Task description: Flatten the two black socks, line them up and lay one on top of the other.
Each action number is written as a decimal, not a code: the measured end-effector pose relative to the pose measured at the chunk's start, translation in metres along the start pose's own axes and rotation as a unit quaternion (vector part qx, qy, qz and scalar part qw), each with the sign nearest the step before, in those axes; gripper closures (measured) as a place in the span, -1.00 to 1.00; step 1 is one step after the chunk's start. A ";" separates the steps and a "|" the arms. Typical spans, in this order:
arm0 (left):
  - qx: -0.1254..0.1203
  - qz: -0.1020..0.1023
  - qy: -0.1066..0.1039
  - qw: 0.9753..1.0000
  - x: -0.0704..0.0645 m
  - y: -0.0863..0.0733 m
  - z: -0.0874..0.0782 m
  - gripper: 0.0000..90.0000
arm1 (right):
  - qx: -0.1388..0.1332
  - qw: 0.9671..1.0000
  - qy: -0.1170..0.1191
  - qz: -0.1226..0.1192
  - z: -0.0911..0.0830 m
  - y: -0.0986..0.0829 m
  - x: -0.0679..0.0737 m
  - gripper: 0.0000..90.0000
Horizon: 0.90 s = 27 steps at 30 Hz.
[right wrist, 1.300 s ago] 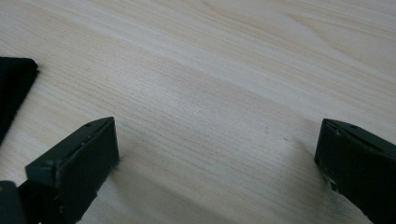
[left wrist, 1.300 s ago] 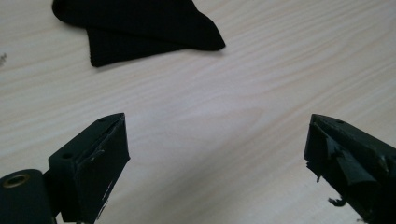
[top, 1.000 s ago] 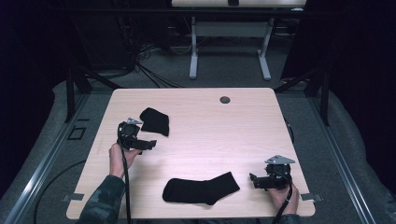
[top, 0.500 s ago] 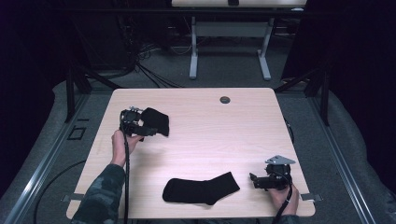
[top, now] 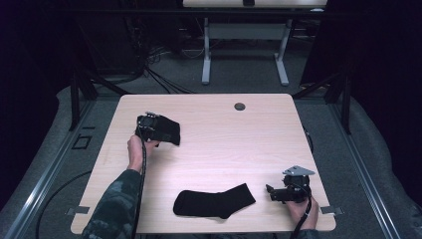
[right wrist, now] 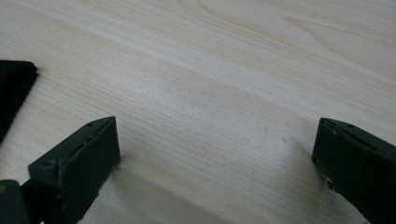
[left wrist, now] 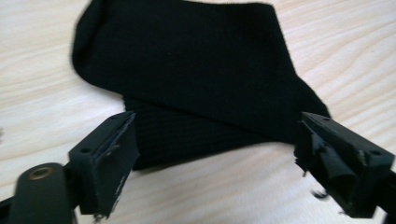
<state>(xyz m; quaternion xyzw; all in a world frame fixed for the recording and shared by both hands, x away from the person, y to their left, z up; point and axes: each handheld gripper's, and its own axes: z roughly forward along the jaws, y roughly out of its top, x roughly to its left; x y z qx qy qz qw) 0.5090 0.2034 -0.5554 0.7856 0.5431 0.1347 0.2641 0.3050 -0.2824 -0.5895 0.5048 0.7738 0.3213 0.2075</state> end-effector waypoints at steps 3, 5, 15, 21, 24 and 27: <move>0.015 -0.009 0.004 1.000 0.001 0.000 0.009 -0.59 | 0.000 1.000 0.000 0.000 0.000 0.000 0.000 -0.99; 0.019 -0.018 0.007 1.000 0.001 0.004 0.010 -0.55 | 0.000 1.000 0.001 0.000 0.000 0.000 0.000 -0.99; 0.029 -0.001 0.059 0.998 -0.001 0.004 0.009 0.16 | -0.001 1.000 0.000 0.000 0.000 0.000 0.000 -0.98; 0.031 0.001 0.076 0.997 0.002 0.004 0.007 0.57 | -0.002 1.000 0.001 0.000 0.000 0.000 0.000 -0.98; 0.030 0.005 0.080 0.996 0.003 0.003 0.006 0.76 | -0.002 1.000 0.001 0.000 0.000 0.000 0.000 -0.98; 0.026 0.002 0.070 0.997 0.006 0.001 0.005 0.82 | -0.002 1.000 0.001 0.000 0.000 0.000 0.000 -0.98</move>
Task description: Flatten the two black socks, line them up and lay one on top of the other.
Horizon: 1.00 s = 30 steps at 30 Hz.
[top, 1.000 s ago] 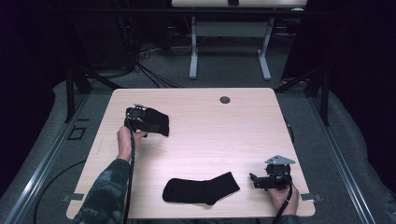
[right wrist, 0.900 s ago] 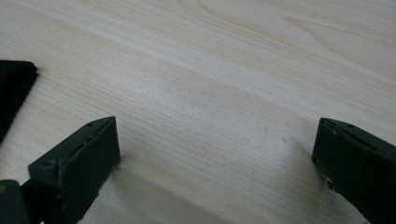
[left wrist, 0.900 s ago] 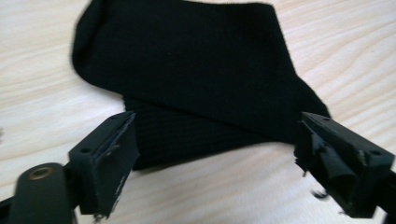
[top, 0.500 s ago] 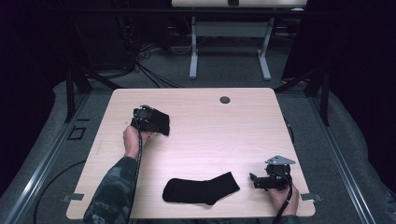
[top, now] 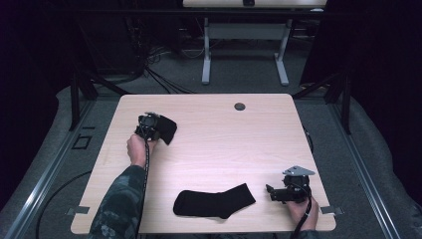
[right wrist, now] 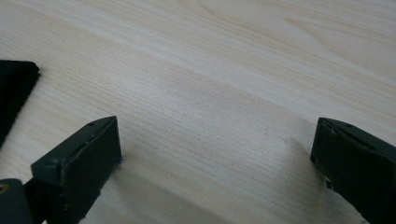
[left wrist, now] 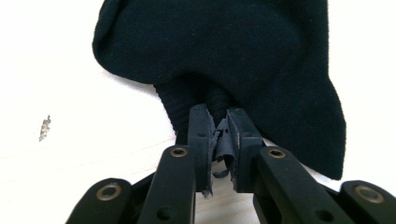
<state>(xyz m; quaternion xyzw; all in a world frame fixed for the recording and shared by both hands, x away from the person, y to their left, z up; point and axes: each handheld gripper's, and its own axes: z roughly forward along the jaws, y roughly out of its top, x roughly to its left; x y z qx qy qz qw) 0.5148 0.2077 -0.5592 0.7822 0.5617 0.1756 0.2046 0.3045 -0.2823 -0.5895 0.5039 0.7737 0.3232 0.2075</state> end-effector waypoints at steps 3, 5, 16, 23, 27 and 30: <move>-0.007 -0.010 -0.014 1.000 0.004 -0.002 -0.001 0.85 | 0.000 1.000 0.000 0.000 0.000 0.000 0.000 -0.98; -0.010 -0.014 -0.022 1.000 0.006 -0.004 -0.003 0.87 | 0.000 1.000 0.000 0.000 0.000 0.000 0.000 -0.98; -0.034 -0.010 -0.050 0.998 0.012 -0.015 -0.019 0.87 | 0.000 1.000 -0.001 0.001 0.000 0.000 0.000 -0.98; -0.026 -0.015 -0.059 0.998 0.009 -0.024 -0.026 0.45 | -0.001 1.000 -0.001 0.001 0.000 0.000 0.000 -0.98; -0.056 -0.016 -0.054 0.997 0.005 -0.019 -0.037 0.07 | -0.001 1.000 -0.001 0.001 0.000 0.000 0.000 -0.98; -0.048 -0.015 -0.054 0.997 0.002 -0.009 -0.032 -0.08 | -0.001 1.000 -0.001 0.001 0.000 0.000 0.000 -0.97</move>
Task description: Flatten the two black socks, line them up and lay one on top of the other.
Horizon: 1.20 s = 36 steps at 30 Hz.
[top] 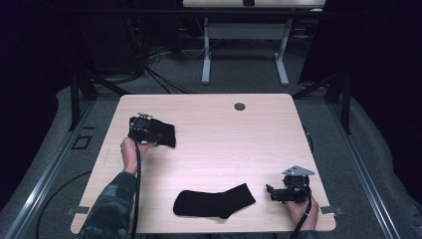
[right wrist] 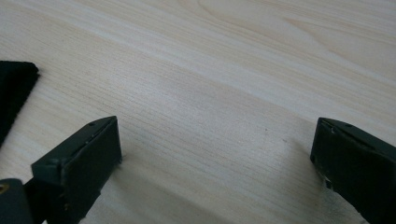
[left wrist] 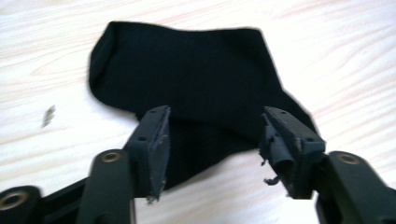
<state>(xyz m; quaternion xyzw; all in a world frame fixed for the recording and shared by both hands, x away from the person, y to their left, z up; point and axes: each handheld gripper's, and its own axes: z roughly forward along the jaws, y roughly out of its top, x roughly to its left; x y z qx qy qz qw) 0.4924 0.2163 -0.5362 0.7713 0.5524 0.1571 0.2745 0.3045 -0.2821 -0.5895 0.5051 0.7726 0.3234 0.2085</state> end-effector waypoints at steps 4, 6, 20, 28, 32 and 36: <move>0.035 -0.001 0.011 0.999 0.001 0.000 0.024 -0.14 | 0.000 1.000 0.000 0.000 0.000 0.000 0.000 -0.97; 0.027 -0.014 0.005 1.000 0.002 -0.003 0.030 -0.14 | 0.000 1.000 0.000 0.000 0.000 0.000 0.000 -0.97; 0.021 -0.015 -0.001 1.000 0.007 -0.005 0.027 0.82 | 0.002 1.000 0.001 -0.002 0.000 0.000 -0.001 -0.97; -0.023 0.024 0.002 0.999 -0.003 0.001 -0.009 0.82 | 0.001 1.000 0.001 -0.002 0.000 0.000 -0.001 -0.96; -0.047 0.048 -0.010 0.998 -0.014 0.003 -0.037 0.82 | 0.001 1.000 0.000 -0.002 0.000 0.000 -0.001 -0.96; -0.071 0.086 -0.029 0.993 -0.038 0.002 -0.065 0.82 | 0.001 1.000 0.000 -0.002 0.000 0.000 -0.001 -0.96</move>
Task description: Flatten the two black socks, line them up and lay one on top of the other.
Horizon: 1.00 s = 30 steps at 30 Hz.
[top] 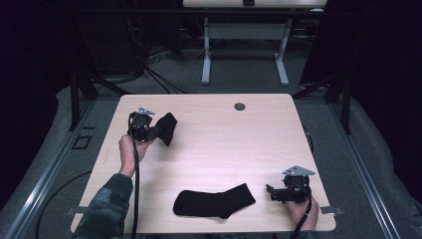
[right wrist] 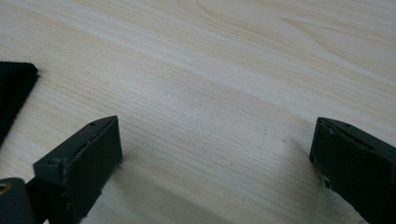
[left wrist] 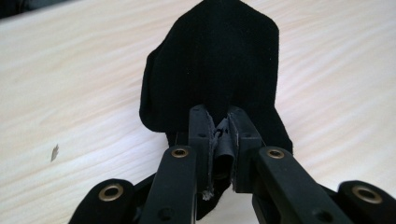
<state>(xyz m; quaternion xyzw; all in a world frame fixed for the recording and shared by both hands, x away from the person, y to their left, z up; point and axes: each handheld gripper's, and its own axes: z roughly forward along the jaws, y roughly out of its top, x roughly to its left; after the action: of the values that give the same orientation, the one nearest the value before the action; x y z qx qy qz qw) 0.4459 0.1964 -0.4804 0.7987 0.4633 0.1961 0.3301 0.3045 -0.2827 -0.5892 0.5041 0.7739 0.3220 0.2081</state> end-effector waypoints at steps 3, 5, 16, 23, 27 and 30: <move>-0.008 0.027 -0.017 0.999 -0.021 0.002 -0.010 0.82 | 0.000 1.000 0.001 -0.001 0.000 0.000 0.000 -0.96; -0.005 0.044 -0.036 0.998 -0.037 0.001 -0.012 0.82 | 0.000 1.000 0.001 0.000 0.000 0.000 0.000 -0.96; 0.062 0.072 -0.107 0.990 -0.111 -0.042 0.037 0.78 | -0.001 1.000 0.000 0.000 0.000 0.000 0.000 -0.96; 0.039 0.061 -0.119 0.990 -0.113 -0.042 0.024 0.04 | 0.000 1.000 0.000 0.000 0.000 0.000 0.000 -0.96; 0.026 0.052 -0.091 0.994 -0.088 -0.034 0.008 0.02 | 0.000 1.000 0.000 0.000 0.000 0.000 0.000 -0.96; 0.035 0.041 -0.081 0.995 -0.072 -0.037 0.010 0.00 | 0.000 1.000 0.000 0.000 0.000 0.000 0.000 -0.96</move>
<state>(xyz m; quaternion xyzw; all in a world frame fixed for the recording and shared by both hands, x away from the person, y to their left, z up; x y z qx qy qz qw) 0.3939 0.1429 -0.5140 0.8412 0.4086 0.1273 0.3304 0.3045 -0.2827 -0.5891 0.5039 0.7741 0.3220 0.2078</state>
